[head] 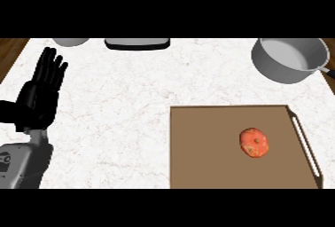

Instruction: Pick the squash from the tray and place it in the pot

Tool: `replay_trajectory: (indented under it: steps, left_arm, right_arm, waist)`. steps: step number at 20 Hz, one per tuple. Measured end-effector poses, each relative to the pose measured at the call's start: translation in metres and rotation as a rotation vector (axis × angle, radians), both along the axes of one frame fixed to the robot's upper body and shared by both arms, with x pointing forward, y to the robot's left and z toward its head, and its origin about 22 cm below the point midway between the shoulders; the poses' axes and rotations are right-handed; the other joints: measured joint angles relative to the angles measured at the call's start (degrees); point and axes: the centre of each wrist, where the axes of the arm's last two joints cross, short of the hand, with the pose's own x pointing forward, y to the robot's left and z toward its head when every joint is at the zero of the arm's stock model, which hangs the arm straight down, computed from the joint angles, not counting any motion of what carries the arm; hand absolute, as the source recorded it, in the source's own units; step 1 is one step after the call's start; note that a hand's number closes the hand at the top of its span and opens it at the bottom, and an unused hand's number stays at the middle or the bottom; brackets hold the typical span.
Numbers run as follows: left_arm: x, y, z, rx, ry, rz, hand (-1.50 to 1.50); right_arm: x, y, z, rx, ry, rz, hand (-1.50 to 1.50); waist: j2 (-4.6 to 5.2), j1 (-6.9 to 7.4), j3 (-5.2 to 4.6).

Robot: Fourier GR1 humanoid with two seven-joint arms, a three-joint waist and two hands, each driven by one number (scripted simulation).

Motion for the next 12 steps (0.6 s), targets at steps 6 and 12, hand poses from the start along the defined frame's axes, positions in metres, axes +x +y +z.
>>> replay_trajectory:
  steps: [6,12]
  left_arm:
    - [-0.003,-0.007,0.000,-0.009,0.003,-0.001,0.00]
    - [-0.007,-0.010,-0.008,-0.004,0.001,-0.003,0.00]
  right_arm:
    - [0.005,0.043,0.010,-0.153,0.071,0.024,-1.50]
    - [0.006,0.083,0.006,-0.236,0.159,-0.001,-1.50]
  waist:
    - [-0.06,0.20,-0.04]
    - [-0.02,0.33,-0.03]
